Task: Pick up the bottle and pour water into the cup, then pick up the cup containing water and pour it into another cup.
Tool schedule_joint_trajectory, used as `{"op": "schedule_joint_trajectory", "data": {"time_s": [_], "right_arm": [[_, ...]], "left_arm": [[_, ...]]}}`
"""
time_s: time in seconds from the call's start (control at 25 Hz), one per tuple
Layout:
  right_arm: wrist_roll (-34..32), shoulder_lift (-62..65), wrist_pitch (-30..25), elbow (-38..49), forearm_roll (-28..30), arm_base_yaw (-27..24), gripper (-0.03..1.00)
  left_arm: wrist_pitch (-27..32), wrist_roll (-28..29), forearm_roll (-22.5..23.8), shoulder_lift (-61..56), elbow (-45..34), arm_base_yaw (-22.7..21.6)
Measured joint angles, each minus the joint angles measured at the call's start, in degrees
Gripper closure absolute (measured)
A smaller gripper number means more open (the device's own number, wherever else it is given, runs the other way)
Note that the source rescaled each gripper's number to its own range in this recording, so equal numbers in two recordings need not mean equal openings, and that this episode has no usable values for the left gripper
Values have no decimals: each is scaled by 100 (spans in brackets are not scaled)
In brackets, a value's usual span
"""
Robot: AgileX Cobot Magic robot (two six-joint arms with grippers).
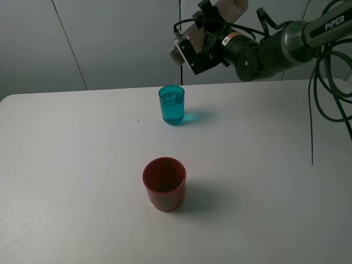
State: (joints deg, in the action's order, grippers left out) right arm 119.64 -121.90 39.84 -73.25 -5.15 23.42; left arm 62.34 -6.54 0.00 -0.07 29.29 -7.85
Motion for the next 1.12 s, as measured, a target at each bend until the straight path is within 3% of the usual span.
{"op": "schedule_joint_trajectory", "data": {"time_s": [0.24, 0.44, 0.6, 0.72, 0.88, 0.96, 1.12], "right_arm": [[-156, 0, 11, 0, 0, 0, 97], [-1496, 55, -173, 0, -215, 0, 97], [-2908, 356, -1041, 0, -445, 10, 97], [-4620, 594, -1887, 0, -398, 10, 97], [-7701, 705, -2475, 67, 320, -138, 97], [-9321, 751, -2254, 326, 934, -303, 97], [-11493, 769, -1041, 1114, 1800, -696, 97]], "left_arm": [[0, 0, 0, 0, 0, 0], [0, 0, 0, 0, 0, 0], [0, 0, 0, 0, 0, 0], [0, 0, 0, 0, 0, 0], [0, 0, 0, 0, 0, 0], [0, 0, 0, 0, 0, 0], [0, 0, 0, 0, 0, 0]]}}
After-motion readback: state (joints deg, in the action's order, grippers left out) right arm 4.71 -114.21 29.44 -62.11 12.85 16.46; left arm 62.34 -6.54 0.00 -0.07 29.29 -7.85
